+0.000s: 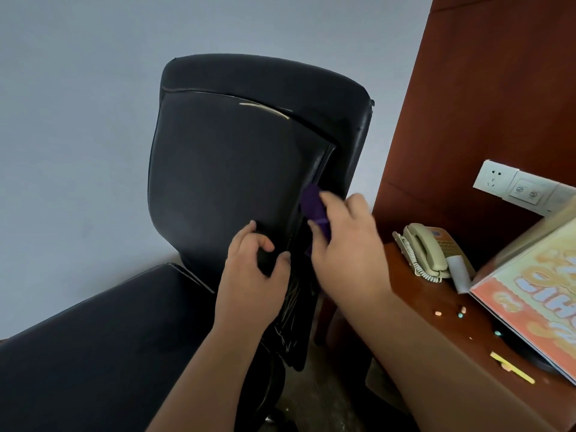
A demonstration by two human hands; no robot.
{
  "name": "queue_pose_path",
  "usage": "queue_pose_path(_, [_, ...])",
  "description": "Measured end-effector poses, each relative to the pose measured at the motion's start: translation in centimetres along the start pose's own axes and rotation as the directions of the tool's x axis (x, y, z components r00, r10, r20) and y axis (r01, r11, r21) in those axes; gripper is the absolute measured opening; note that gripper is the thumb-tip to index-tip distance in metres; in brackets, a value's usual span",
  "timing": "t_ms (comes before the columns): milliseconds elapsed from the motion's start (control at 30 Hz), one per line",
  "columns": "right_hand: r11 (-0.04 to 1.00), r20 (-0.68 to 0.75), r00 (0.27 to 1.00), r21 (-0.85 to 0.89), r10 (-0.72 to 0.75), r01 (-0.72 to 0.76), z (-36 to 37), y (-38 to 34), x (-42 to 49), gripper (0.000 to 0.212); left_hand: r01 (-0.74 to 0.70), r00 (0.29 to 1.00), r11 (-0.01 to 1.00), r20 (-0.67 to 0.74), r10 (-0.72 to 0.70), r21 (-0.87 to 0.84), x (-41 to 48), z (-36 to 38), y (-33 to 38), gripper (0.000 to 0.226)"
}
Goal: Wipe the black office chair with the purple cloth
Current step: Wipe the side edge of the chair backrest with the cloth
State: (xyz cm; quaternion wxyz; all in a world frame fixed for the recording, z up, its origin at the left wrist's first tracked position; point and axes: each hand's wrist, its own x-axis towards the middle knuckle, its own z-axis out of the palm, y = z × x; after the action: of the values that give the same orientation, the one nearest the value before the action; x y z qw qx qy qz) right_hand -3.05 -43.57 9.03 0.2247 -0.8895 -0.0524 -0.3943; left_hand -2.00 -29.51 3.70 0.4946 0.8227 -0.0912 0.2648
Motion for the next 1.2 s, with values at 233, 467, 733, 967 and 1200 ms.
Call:
queue_pose_path(233, [0.988,0.111,0.989,0.101,0.101,-0.113,1.0,0.7,-3.1,0.031,0.023,1.0,0.999,0.017,-0.023,-0.045,-0.1,0.2,-0.3,0.026])
queue_pose_path(467, [0.973,-0.254,0.964,0.228,0.079,-0.02,-3.3,-0.9,4.9,0.032,0.04,0.999,0.997,-0.014,-0.041,-0.065,-0.2,0.4,-0.5,0.039])
queue_pose_path(733, [0.955,0.045,0.987,0.249,0.156,-0.162,0.5,-0.4,-1.5,0.041,0.035,0.999,0.996,0.028,-0.033,-0.077,-0.4,0.6,-0.8,0.043])
queue_pose_path(967, [0.92,-0.209,0.96,0.381,0.185,-0.094,-1.7,-1.1,1.1,0.03,0.086,0.996,0.994,0.013,-0.085,-0.067,-0.9,0.7,-0.4,0.042])
queue_pose_path(1200, [0.978,-0.102,0.99,0.192,0.102,-0.081,-0.8,-1.1,2.0,0.045,0.058,0.998,0.996,0.019,-0.057,-0.067,-1.2,0.5,0.3,0.045])
